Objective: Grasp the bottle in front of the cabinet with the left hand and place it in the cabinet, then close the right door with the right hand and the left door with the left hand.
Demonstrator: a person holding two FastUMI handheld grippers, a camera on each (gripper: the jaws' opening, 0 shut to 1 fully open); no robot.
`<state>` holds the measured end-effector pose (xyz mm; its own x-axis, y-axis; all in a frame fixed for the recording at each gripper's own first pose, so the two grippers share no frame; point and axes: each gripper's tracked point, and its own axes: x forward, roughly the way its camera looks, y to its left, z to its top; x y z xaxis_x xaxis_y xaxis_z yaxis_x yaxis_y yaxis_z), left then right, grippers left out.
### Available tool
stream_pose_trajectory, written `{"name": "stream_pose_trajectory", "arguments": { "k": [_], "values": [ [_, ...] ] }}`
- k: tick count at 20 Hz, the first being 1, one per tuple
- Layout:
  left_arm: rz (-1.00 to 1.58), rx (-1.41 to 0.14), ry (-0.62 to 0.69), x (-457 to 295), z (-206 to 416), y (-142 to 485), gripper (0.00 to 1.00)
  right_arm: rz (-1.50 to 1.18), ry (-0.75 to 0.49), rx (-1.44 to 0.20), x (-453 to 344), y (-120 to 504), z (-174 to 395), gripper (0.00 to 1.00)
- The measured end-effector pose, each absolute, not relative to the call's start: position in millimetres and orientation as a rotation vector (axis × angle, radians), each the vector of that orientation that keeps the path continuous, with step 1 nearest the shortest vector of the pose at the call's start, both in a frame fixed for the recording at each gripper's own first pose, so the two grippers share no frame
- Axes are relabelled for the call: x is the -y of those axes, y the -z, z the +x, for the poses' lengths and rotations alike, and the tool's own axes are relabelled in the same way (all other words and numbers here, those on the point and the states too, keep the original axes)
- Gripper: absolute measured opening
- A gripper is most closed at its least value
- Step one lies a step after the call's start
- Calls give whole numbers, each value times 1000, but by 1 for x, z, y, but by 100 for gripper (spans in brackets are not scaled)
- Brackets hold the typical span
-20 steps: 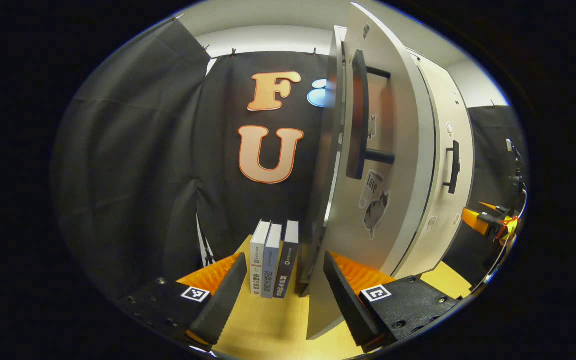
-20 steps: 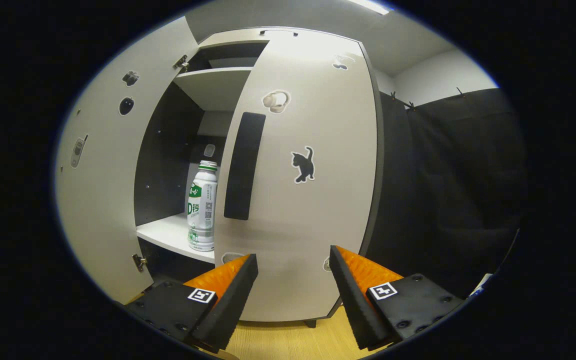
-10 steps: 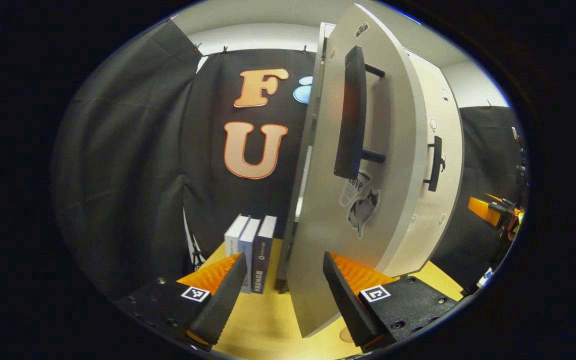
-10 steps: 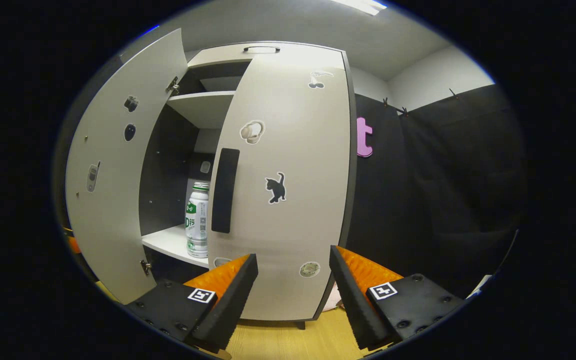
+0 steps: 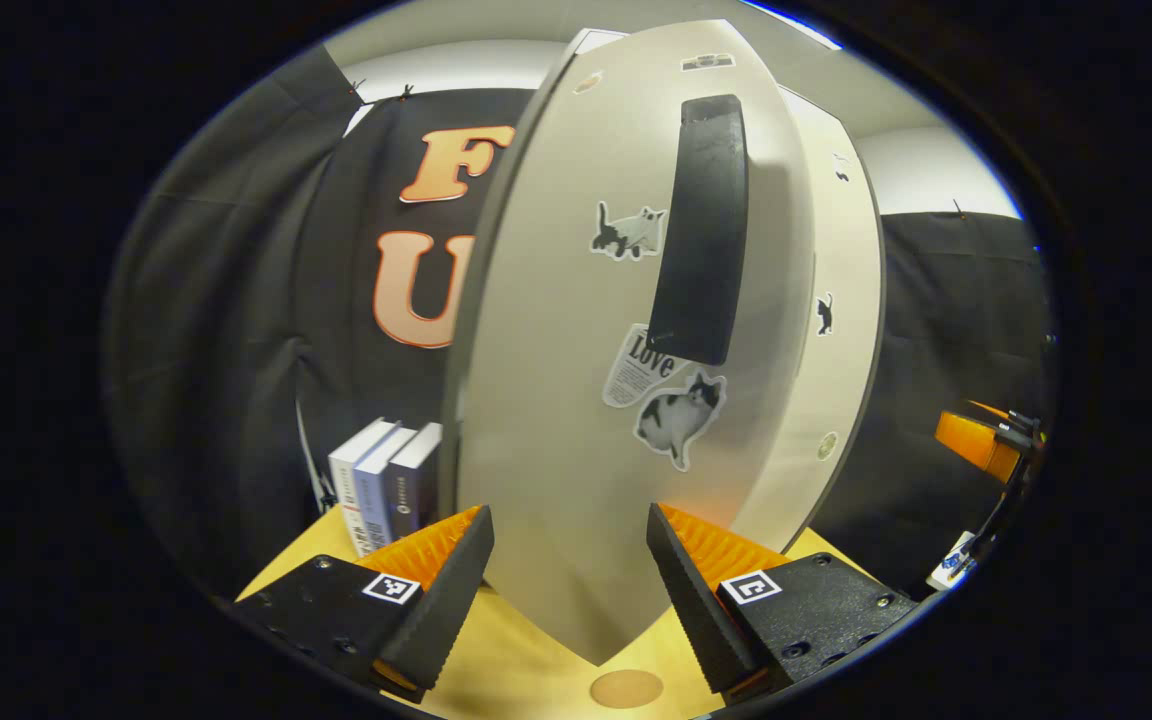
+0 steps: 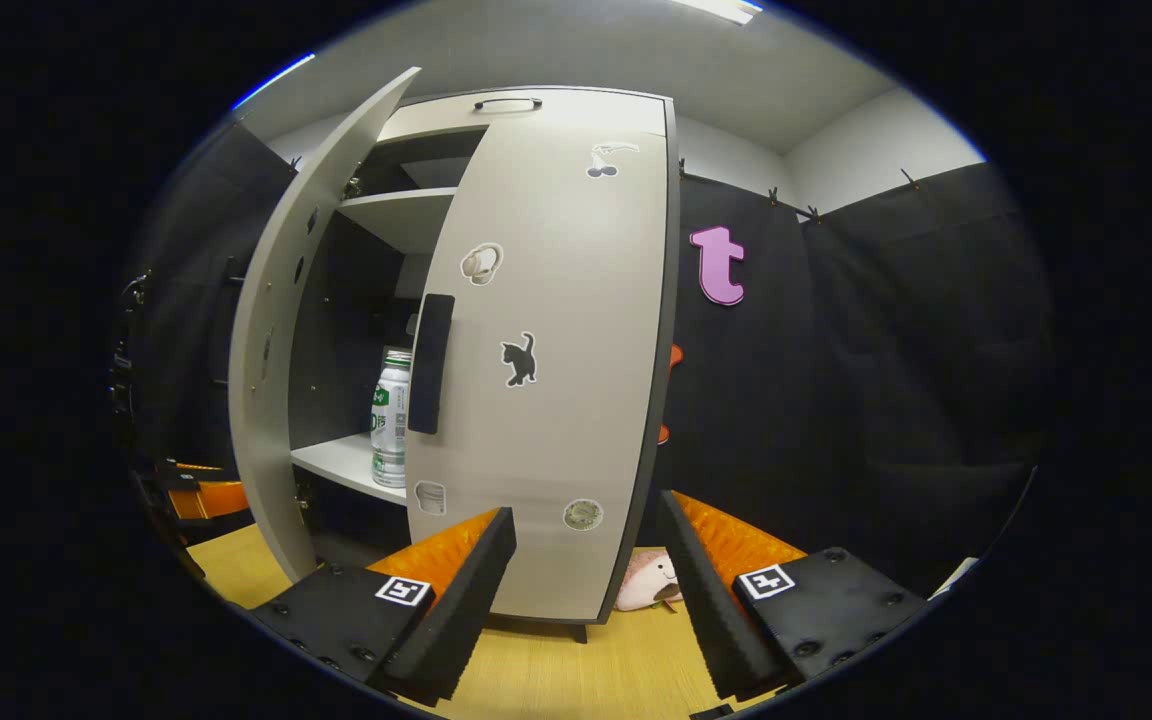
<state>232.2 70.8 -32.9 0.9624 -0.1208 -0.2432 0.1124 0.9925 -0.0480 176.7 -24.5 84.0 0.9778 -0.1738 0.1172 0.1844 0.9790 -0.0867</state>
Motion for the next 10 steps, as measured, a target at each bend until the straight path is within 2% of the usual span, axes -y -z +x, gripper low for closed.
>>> {"name": "stream_pose_trajectory", "arguments": {
  "k": [5,10],
  "values": [
    [24,-250,100,-46,275,43,94,-83,207,109,48,-84,160,96],
    [42,-253,60,-51,290,46,95,-64,224,103,61,-78,150,96]
  ]
}}
